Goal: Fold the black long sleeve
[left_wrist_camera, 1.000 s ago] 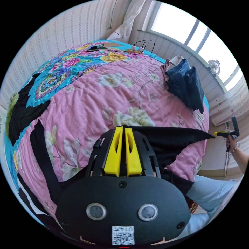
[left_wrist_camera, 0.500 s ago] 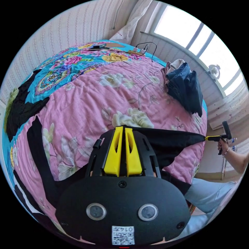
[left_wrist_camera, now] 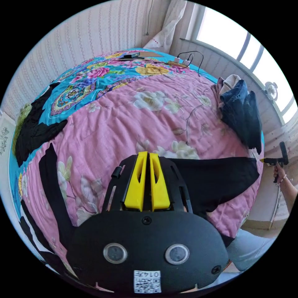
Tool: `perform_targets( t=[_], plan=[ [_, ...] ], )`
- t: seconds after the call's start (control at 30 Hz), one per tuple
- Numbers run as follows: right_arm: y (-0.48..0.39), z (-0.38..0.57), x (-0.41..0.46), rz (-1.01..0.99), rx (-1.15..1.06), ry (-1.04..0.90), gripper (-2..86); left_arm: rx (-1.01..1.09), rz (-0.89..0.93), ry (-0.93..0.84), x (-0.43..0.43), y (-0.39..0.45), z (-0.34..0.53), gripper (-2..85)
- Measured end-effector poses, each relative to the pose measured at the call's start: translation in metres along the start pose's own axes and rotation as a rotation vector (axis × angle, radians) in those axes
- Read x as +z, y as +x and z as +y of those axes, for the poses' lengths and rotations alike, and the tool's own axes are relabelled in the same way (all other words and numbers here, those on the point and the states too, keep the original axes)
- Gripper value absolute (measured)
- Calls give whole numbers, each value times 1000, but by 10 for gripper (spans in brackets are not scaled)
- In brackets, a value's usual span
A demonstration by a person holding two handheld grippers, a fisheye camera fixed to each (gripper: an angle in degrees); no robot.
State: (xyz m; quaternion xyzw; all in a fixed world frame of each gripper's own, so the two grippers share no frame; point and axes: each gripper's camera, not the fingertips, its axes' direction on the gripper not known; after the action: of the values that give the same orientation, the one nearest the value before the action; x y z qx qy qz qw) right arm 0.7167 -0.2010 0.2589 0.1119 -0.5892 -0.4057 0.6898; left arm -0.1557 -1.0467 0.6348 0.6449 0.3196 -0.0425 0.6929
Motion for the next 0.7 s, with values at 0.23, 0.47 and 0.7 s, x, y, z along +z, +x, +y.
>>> perform_targets(
  t=[0.23,0.47,0.7],
  plan=[
    [23,21,20,-74,30,47,87,-48,25,-18,-5,2,-15,3],
    [48,37,91,-165,80,16,66,59,-84,29,-88,59,-10,-4],
    [88,19,133,-208,96,40,6,205,270,-118,-64,209,1,-4]
  ],
)
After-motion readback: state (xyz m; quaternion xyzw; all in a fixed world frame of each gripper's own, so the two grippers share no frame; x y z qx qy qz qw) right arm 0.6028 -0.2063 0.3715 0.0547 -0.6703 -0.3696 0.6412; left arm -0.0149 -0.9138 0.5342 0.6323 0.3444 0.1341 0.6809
